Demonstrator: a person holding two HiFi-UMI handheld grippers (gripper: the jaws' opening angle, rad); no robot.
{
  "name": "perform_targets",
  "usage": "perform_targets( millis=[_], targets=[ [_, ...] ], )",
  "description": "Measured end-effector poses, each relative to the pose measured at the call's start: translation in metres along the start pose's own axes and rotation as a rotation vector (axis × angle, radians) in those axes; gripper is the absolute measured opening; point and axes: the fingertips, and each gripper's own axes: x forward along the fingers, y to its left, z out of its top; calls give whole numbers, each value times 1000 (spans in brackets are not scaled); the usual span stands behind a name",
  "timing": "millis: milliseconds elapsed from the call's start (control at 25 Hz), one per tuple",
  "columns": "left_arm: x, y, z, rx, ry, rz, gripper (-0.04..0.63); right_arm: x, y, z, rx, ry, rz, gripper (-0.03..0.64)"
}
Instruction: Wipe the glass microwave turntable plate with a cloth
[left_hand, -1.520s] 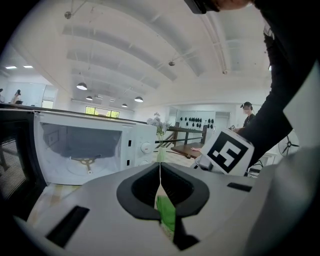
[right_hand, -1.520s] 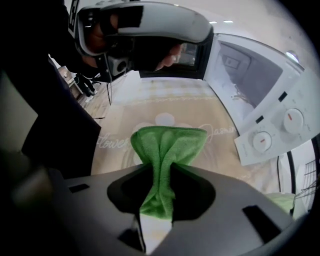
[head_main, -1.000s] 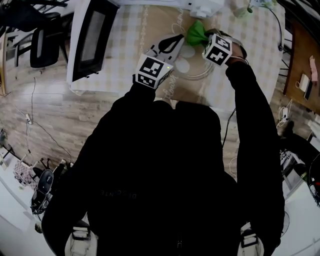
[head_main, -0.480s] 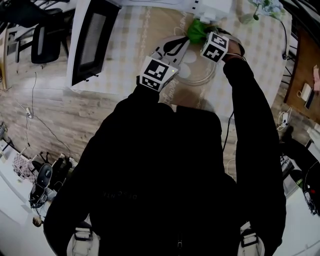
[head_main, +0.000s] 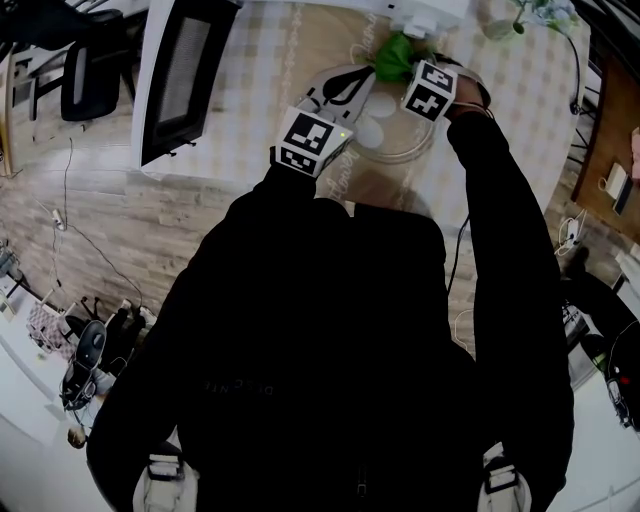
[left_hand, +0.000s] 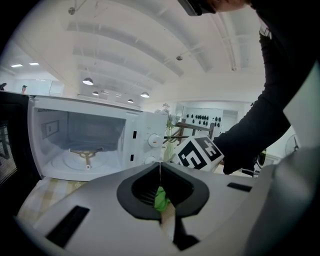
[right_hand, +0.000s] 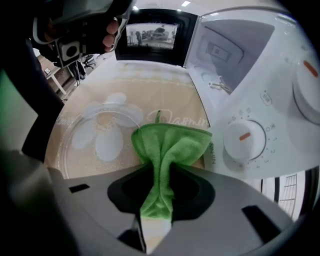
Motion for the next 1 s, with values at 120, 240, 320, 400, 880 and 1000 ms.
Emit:
perform_targets(
  millis=[120,240,320,400,880,1000],
  targets=[
    [-1,-1,0,7,-1,-7,21,-1,8,1,-5,4,10,115],
    [-3,-6,-1,14,-3,-15,21,-3,28,3,-6,-2,57,112],
    [-7,-10,-2,19,-2,-21,21,-4,43,4,-20,-5,73,112],
    [-10,-14,-3,23,-1,-29,21,-6,55,5,-34,-1,76,112],
    [-36,-34,-15,40,8,-62,21,-14,109,4,-4,3,109,112],
    [-41,-40,-18,45,11,-74,21,-16,122,4,5,5,116,112]
  ],
)
